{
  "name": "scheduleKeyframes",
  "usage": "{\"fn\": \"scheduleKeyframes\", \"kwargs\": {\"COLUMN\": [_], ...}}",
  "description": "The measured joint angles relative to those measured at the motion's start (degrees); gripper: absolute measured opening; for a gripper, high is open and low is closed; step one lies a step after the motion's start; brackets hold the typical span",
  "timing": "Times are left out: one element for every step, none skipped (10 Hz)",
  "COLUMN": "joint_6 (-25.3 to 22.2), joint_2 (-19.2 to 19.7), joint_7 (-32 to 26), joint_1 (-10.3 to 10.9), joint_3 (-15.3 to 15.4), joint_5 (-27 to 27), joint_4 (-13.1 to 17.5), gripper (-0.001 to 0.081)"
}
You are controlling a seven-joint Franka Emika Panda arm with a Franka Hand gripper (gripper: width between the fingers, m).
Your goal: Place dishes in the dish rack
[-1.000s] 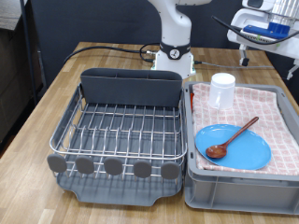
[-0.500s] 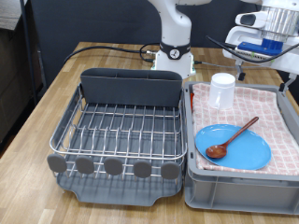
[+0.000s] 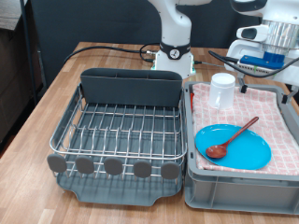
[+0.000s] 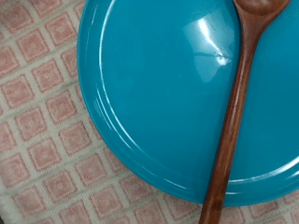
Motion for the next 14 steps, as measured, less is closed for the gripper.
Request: {"fn": "scheduleKeyframes", "kwargs": {"joint_6": [0.48,1.5,2.49,3.4,4.1,4.85,5.61,6.17,6.78,7.29,7.84,8.08,8.17,8.35], "joint_2": [1.35,2.6,3.77,4.86,5.84,6.72,7.54,8.27,8.88,9.41,9.82,10.05,10.07,10.07], "joint_7": [1.76,3.59,5.34,6.6,7.57,8.46,9.41,11.3,13.67,15.8,17.16,18.02,18.61,19.25], "joint_1": [0.11,0.29,0.37,0.41,0.45,0.48,0.49,0.59,0.93,1.34,1.53,1.63,1.67,1.69], "joint_3": [-0.29,-0.74,-1.19,-1.64,-2.04,-2.43,-2.78,-3.23,-3.91,-4.6,-5.02,-5.32,-5.5,-5.64], "joint_5": [-1.83,-3.63,-5.25,-6.89,-8.37,-9.55,-10.53,-11.53,-13.26,-14.78,-15.79,-16.34,-16.77,-17.17], "joint_4": [0.47,0.76,0.86,0.9,0.92,0.93,0.93,0.93,0.92,0.91,0.84,0.66,0.33,-0.05], "gripper": [0.0802,0.0802,0.0802,0.0802,0.0802,0.0802,0.0802,0.0802,0.0802,0.0802,0.0802,0.0802,0.0802,0.0802]}}
